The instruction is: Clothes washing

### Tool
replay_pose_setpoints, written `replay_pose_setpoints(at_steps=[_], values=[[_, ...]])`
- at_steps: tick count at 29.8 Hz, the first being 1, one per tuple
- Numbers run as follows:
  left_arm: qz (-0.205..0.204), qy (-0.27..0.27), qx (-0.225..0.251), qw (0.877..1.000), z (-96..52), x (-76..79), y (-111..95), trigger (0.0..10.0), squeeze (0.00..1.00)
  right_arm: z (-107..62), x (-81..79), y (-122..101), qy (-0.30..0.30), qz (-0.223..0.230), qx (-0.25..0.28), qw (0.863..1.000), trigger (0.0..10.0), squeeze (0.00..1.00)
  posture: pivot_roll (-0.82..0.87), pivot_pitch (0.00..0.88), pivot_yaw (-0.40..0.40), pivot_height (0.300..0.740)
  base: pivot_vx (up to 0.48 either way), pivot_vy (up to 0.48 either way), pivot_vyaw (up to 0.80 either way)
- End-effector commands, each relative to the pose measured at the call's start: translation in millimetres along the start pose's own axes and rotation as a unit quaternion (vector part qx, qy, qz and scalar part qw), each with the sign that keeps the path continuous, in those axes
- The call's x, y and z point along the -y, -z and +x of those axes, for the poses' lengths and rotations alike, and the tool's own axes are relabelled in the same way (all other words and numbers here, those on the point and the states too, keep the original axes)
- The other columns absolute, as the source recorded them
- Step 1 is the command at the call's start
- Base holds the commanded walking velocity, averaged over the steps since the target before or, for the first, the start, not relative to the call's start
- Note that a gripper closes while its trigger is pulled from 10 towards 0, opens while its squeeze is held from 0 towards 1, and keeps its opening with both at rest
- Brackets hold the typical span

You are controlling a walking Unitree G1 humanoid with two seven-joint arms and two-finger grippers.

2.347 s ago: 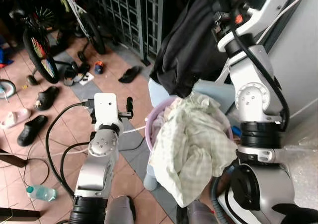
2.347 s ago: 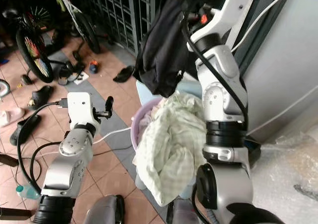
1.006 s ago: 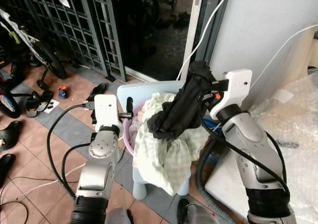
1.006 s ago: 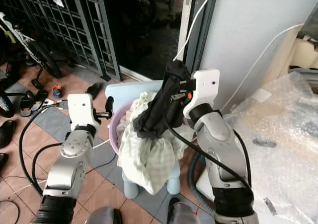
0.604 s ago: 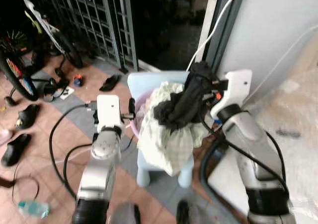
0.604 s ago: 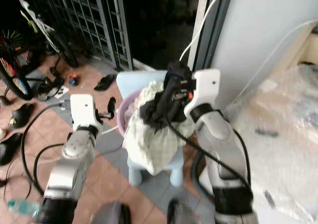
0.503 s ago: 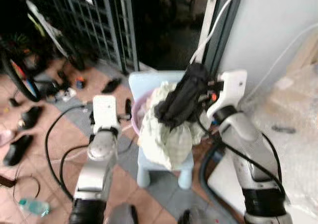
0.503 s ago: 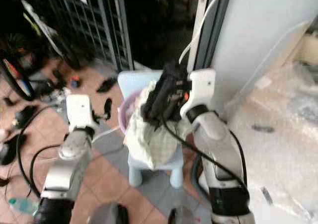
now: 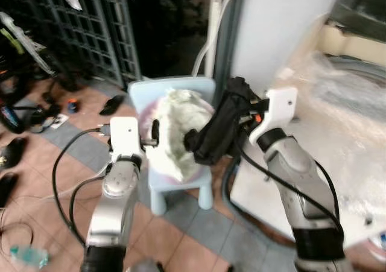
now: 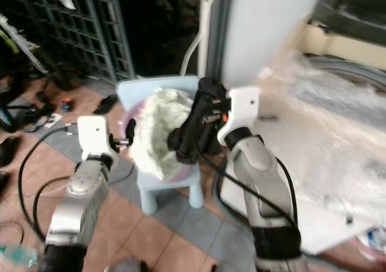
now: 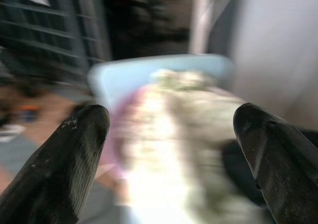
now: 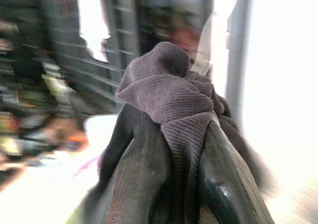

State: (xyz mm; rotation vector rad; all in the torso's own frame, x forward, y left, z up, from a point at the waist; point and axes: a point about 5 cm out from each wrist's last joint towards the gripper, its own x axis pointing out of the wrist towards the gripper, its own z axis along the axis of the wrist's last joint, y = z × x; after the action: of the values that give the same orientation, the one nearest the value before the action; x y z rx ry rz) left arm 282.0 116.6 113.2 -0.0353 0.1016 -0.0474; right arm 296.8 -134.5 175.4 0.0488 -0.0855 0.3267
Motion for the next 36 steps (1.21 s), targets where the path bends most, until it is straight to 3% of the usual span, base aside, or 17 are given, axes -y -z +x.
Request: replay_pose_setpoints(at_steps=[1, 14, 23, 36], values=[[-0.002, -0.002, 0.007, 1.000, 0.2, -2.1, -4, 10.0, 0.00, 3.2, -4.0, -8, -0.004, 0.001, 0.020, 1.000, 10.0, 0.00, -0.01, 0.038, 0.029, 0.740, 0.000, 0.000, -0.80], [-0.023, -0.003, 0.009, 1.000, -1.5, -3.6, -3, 10.0, 0.00, 4.2, -4.0, -9, -0.005, -0.005, 0.024, 1.000, 10.0, 0.00, -0.02, 0.030, 0.033, 0.740, 0.000, 0.000, -0.80], [-0.045, -0.006, 0.018, 0.999, -1.2, -7.7, -5, 10.0, 0.00, 6.7, -3.4, -12, -0.005, -0.011, 0.032, 0.999, 10.0, 0.00, -0.02, 0.032, 0.041, 0.740, 0.085, 0.000, 0.00], [-0.031, -0.019, 0.048, 0.998, 1.1, -15.6, -22, 10.0, 0.00, 12.5, 4.6, -21, 0.012, -0.039, 0.056, 0.998, 10.0, 0.00, 0.00, 0.058, 0.027, 0.740, 0.337, 0.000, 0.00]])
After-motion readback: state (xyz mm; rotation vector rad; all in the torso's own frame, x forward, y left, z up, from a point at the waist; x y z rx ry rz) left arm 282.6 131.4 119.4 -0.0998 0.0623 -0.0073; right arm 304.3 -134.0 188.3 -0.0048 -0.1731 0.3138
